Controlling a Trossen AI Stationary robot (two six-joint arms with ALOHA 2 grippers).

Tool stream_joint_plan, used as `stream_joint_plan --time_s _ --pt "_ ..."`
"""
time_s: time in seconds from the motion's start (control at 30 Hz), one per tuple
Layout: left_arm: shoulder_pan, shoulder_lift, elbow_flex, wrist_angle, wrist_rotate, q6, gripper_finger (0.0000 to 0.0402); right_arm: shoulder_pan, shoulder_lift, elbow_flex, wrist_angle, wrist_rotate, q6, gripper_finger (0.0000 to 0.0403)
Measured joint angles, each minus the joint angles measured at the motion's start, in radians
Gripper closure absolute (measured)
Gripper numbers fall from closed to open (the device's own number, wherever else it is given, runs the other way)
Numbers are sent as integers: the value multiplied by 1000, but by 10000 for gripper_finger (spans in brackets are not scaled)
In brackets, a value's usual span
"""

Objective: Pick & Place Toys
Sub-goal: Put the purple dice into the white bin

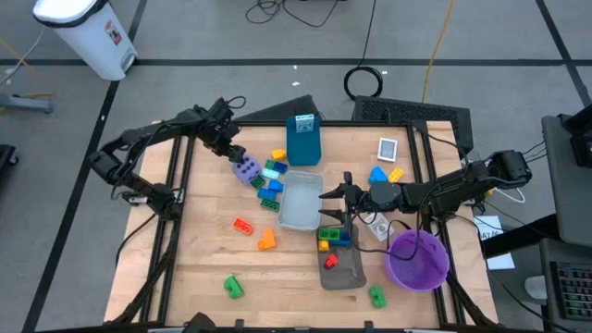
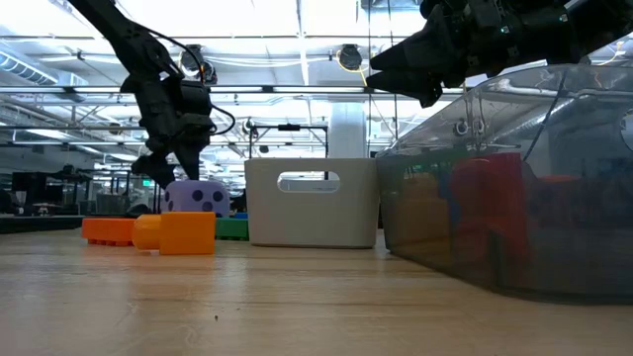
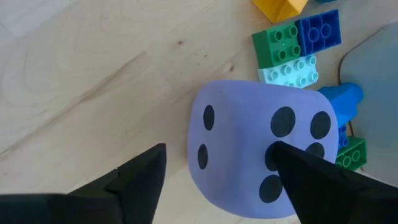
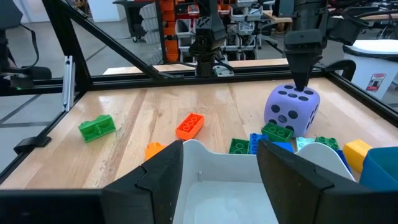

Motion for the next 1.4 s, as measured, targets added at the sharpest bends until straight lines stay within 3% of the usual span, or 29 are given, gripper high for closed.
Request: stream_joint_plan --time_s 0.37,0.93,1.1,1.4 --pt "-4 1 -1 17 40 50 40 0 0 0 -15 0 0 206" --pt "-36 120 3 62 104 75 41 0 0 0 -27 3 0 206" --pt "-38 123 3 61 82 76 87 0 0 0 -27 3 0 206" --pt "-39 124 2 70 129 166 251 0 0 0 -27 3 0 206"
